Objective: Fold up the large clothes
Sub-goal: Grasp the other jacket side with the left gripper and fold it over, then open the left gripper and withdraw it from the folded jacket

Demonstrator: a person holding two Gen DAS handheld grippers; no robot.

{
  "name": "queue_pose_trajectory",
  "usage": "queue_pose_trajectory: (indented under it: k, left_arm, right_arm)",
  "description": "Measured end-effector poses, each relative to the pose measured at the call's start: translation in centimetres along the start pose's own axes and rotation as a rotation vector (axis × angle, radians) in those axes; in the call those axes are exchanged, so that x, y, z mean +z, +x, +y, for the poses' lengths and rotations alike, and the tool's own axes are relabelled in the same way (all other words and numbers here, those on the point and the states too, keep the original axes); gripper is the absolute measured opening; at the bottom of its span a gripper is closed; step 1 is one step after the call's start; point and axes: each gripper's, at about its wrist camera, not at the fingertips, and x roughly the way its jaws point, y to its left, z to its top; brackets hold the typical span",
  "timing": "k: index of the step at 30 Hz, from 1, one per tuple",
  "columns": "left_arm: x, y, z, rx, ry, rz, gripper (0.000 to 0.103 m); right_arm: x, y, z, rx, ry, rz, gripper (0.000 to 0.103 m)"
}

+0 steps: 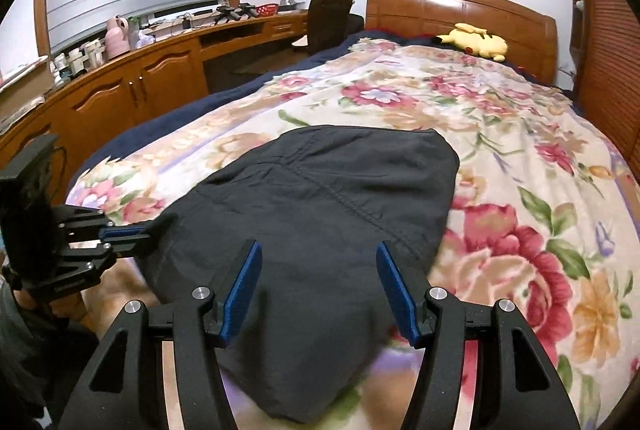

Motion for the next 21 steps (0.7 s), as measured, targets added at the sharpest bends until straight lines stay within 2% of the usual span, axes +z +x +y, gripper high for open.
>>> queue_pose_trajectory:
  k: [5,9,12,15,17,19,21]
  left_arm:
    - [0.3,-1.8,1.5,0.03,-0.049,-0.059,0.004]
    - [-0.2,-1.7,3.0,0.094,-0.074,-0.024,0.004]
    - [-0.9,-1.9,3.1,0.052,-0.116,-0.029,0.004]
    - [-1.7,-2.3,3.0,0.063,-0.121,-0.035,0.006]
    - [-2.2,-2.4,3.2,0.07,-0.132,-0.031,0.014]
    - [-2.8,-2.6,3.6,0.099,-0.129,-0.017,0.034]
    - [-3.4,-2.9,4.0,0.138,-0.127,-0.011,0.043]
  right_arm:
    - [0.0,0.5,0.1,0.0,0.001,0.005,0.062]
    - [0.3,-0.1,0.1,-0.003,-0.009,-0.001,0.062]
    - [0.4,-0.2,0.0,-0.003,-0.02,-0.007,0.062]
    - [0.7,0.3,-0.1,-0.017,-0.038,-0.007,0.062]
    - [1.0,1.0,-0.2,-0.031,-0.05,-0.005,0.062]
    - [1.4,1.8,-0.5,-0.047,-0.059,-0.004,0.062]
    - [1.8,2.8,-1.0,-0.062,-0.057,0.003,0.062]
